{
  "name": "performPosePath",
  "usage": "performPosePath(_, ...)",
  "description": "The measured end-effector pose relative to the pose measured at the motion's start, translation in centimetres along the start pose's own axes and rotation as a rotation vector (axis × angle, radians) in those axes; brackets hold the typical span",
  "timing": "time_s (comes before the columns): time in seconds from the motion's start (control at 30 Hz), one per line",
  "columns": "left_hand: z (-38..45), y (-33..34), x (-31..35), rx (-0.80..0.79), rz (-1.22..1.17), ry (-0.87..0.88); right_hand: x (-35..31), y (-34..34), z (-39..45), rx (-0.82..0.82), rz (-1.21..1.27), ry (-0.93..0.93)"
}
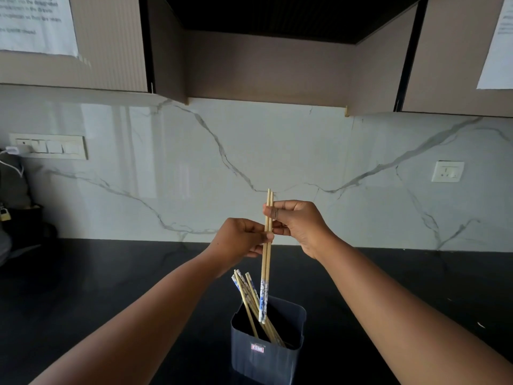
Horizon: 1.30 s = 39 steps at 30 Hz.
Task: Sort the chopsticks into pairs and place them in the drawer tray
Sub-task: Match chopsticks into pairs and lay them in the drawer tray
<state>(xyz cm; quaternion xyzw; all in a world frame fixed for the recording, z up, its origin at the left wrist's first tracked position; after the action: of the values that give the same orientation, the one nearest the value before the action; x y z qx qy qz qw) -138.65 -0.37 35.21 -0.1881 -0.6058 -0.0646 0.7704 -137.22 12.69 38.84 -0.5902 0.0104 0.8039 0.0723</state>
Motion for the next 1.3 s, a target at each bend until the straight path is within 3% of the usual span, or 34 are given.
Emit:
performPosePath(0.13,0.1,-0.5,-0.1,0.042,-0.081,0.033,0.9,0.1,-0.3,0.001,-0.054,0.027)
performPosePath(0.3,0.3,-2.5,-1.2,0.138,-0.230,0.034,6.1,1.7,-2.5,-0.222,-0.036,0.266)
performPosePath(0.4,0.3,-3.2,-2.7,0.166,-0.260,-0.021,8.9,2.3,-3.8,-0.270,-0.017,0.329)
performPosePath(0.73,-0.7,-2.2,-7.0,0.153,-0.276,-0.091,11.7,3.2,-5.5,-0.248,-0.118,0.323)
performPosePath(0.83,-1.7,-3.4,-7.7,0.259,-0.222,0.004,11.8,3.0,-7.1,-0.208,-0.246,0.264)
performPosePath(0.93,-3.1,-6.4,-10.1,0.412,-0.247,0.097,13.0,3.7,-10.3,-0.272,-0.352,0.195)
performPosePath(1.0,-4.1,-8.2,-13.3,0.510,-0.130,0.062,15.5,4.8,-13.5,-0.394,-0.418,0.217)
performPosePath(1.07,-4.7,-8.7,-17.2,0.516,0.200,-0.008,19.4,5.6,-17.1,-0.539,-0.499,0.326)
performPosePath(1.2,-6.9,-4.9,-27.8,0.066,1.025,-0.240,27.4,4.9,-22.5,-0.727,-0.713,0.509)
performPosePath(1.3,-9.1,-4.2,-32.1,-0.006,1.187,-0.327,32.4,3.8,-24.4,-0.818,-0.958,0.537)
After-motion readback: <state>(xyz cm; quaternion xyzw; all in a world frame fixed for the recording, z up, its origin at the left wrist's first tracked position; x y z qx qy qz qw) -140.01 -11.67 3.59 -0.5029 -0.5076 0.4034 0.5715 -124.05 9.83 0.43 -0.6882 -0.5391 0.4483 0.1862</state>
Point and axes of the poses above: each hand's wrist, its own z-axis towards the middle knuckle, its own y-axis out of the palm, x = y × z, the point moved 9 cm from there along z, towards the middle knuckle
